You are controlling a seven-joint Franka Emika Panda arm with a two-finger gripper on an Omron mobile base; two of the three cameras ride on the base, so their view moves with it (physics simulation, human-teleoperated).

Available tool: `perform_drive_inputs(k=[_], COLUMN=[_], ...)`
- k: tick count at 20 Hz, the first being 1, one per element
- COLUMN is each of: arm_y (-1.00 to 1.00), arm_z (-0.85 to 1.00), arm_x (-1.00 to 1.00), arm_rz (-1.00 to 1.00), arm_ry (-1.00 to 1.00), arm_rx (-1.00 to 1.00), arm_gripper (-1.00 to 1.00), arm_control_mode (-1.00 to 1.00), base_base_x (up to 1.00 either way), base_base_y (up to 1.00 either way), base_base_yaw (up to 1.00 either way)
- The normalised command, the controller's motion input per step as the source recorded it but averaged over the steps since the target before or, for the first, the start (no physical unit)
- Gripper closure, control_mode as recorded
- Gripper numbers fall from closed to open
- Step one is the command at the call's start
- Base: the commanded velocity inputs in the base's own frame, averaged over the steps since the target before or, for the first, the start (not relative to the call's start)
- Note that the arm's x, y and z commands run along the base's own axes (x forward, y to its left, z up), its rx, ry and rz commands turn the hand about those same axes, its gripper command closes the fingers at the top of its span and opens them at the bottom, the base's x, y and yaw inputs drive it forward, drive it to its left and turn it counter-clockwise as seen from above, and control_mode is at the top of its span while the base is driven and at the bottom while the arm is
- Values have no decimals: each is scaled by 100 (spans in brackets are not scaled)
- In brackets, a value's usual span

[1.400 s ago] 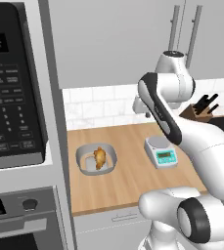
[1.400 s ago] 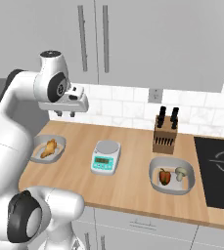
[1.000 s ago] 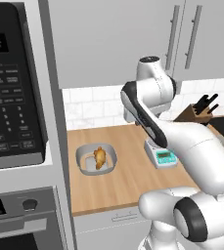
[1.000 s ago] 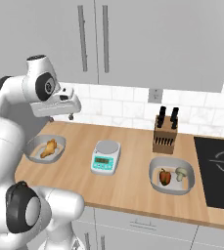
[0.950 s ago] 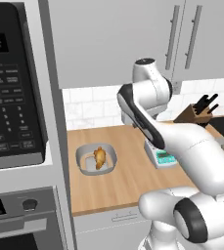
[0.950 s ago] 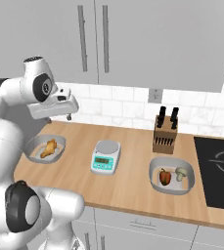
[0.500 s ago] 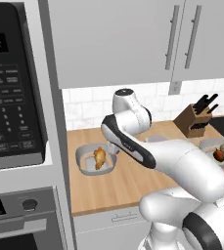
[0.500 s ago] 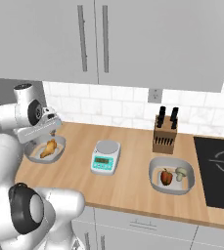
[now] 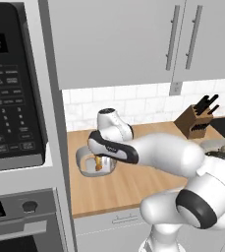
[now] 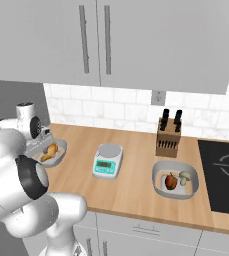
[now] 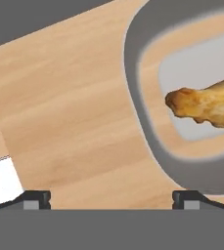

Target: Take the meat container that has the chicken drumstick and place it on the second highest rack of the freezer. Then take the vegetable container that has the bell pepper and mushroom and place it on the highest rack of the freezer.

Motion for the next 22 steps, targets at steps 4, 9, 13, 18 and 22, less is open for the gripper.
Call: perform_drive_inputs(k=[4, 9, 13, 18, 22], arm_y=[22, 0, 0, 0, 0], arm_z=[-28, -35, -46, -29, -26], arm_x=[17, 30, 4, 0, 2], arm_rz=[1, 0, 0, 0, 0], arm_ry=[1, -5, -13, -16, -17], arm_rx=[-11, 0, 0, 0, 0], arm_gripper=[-100, -100, -100, -100, -100], arm_control_mode=[-100, -100, -100, -100, -100], base_base_x=[0, 0, 0, 0, 0], base_base_y=[0, 0, 0, 0, 0], base_base_yaw=[0, 0, 0, 0, 0])
